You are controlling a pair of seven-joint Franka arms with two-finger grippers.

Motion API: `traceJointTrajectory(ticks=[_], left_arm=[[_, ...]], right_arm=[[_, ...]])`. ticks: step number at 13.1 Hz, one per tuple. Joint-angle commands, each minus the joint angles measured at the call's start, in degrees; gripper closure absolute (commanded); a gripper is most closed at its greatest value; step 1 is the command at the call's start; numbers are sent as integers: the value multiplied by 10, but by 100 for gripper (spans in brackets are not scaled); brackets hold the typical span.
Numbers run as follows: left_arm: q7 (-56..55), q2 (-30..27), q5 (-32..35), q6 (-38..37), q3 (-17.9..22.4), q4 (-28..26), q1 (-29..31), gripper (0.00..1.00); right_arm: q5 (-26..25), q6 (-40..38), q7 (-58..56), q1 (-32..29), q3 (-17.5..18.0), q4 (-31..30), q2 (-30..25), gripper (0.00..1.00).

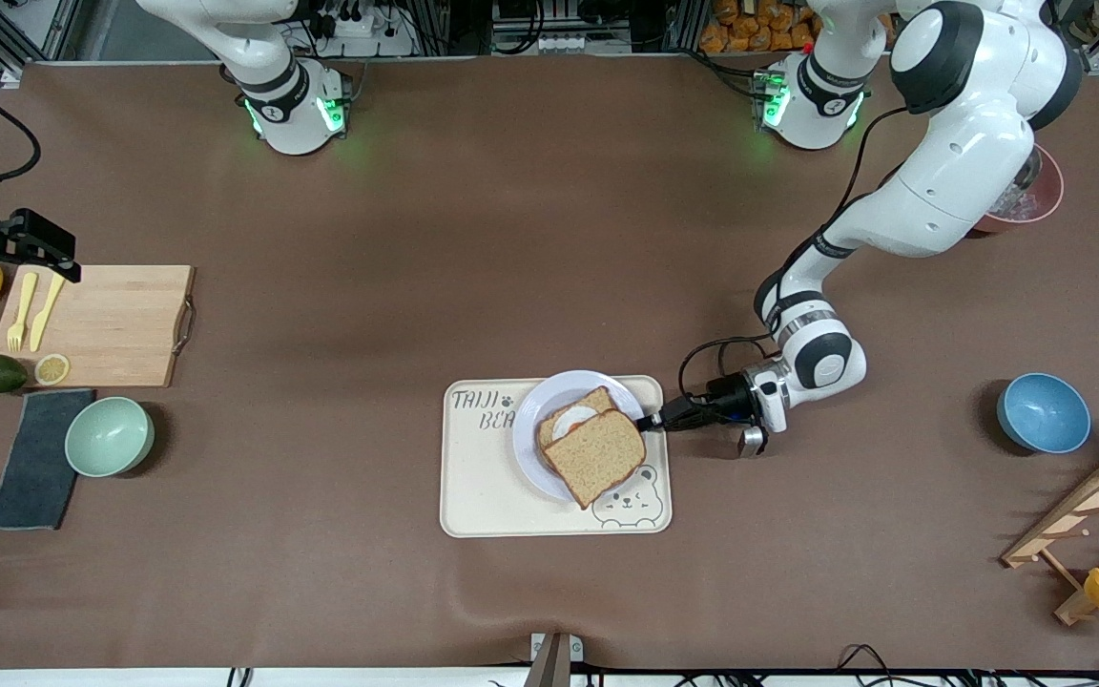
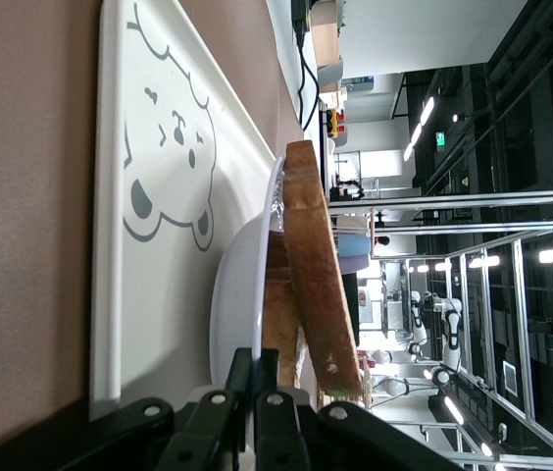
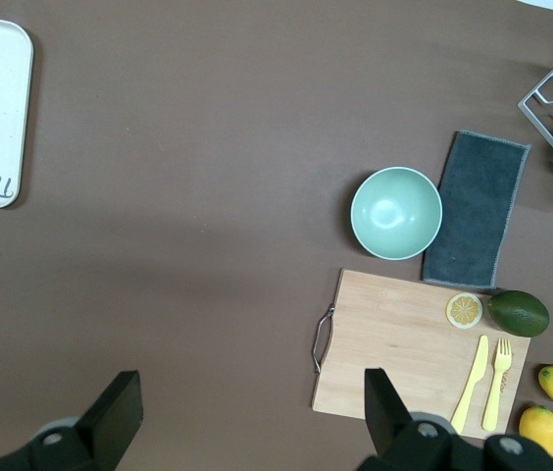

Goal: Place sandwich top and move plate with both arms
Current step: 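Push the plate further onto the tray with the left gripper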

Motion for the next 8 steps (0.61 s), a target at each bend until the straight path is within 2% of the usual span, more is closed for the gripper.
traceJointTrajectory(ticks=[1, 2, 5, 8], left_arm=[[4, 23, 14, -5, 33, 10, -14, 46], [-5, 23, 14, -5, 33, 10, -15, 0], [-6, 22, 19, -4, 39, 10, -17, 0], [-24, 15, 58, -4, 45, 4, -10, 0]], right_arm=[[4, -1, 7, -12, 9, -10, -11, 0], [8, -1, 7, -12, 9, -10, -11, 0], [8, -1, 7, -12, 8, -10, -11, 0], [8, -1, 7, -12, 8, -10, -11, 0]])
